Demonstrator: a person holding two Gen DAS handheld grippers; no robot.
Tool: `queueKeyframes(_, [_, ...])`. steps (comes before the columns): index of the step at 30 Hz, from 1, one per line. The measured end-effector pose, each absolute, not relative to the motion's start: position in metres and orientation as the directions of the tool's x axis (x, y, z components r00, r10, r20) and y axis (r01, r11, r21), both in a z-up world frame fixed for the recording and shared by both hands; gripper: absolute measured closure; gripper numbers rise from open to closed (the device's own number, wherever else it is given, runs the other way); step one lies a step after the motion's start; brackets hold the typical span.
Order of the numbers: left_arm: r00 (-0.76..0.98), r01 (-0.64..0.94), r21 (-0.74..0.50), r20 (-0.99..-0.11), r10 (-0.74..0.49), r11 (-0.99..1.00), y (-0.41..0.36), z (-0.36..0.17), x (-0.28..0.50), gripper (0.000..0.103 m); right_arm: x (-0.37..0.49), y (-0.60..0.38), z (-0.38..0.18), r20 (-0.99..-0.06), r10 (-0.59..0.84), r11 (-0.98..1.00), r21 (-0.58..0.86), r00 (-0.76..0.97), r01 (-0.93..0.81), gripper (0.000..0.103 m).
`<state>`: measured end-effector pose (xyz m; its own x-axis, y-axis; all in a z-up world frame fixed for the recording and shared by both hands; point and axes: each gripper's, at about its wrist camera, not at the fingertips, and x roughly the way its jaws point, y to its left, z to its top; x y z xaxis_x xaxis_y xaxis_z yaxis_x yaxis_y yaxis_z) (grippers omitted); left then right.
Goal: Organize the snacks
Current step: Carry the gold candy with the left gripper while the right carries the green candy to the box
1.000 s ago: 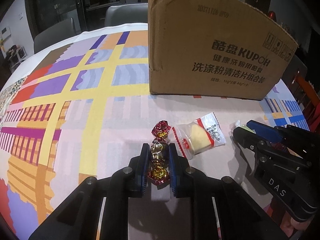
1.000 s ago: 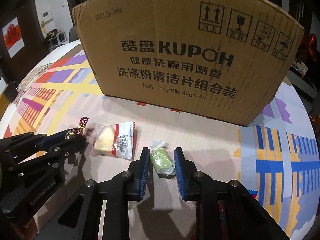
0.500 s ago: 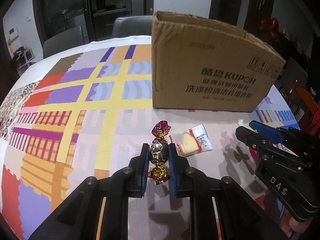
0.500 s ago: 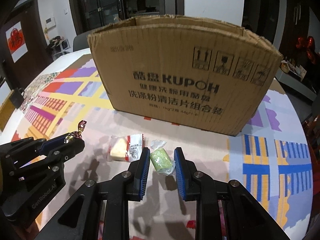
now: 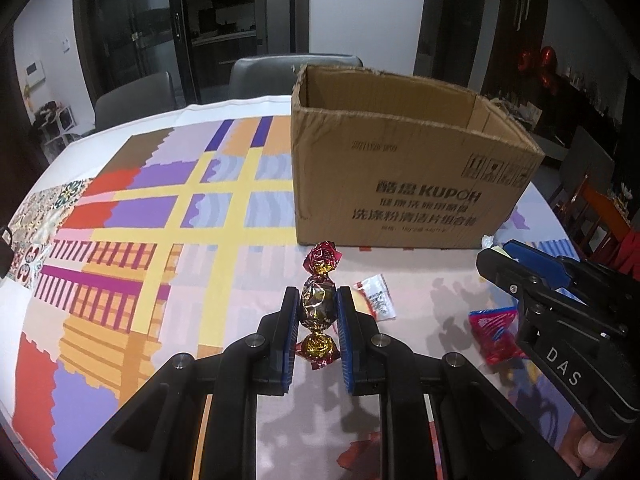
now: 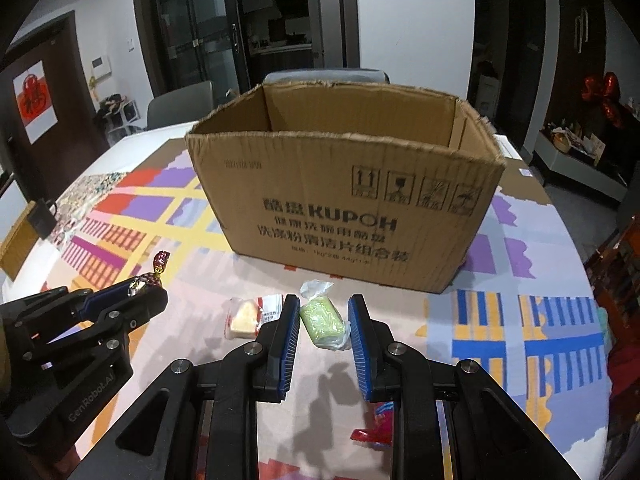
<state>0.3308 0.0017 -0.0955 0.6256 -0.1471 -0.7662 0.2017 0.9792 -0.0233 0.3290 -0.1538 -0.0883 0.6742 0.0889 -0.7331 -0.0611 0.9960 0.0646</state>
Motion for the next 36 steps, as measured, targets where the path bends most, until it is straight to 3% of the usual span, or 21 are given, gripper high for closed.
queueKeyframes(36, [0.709, 0.234, -0.008, -0.683, -0.176, 0.972, -0.024, -0.02, 0.342, 0.084, 0.327, -0.181, -0.006, -0.618, 0.069, 0.997, 0.068, 0.783, -0.034, 0.077])
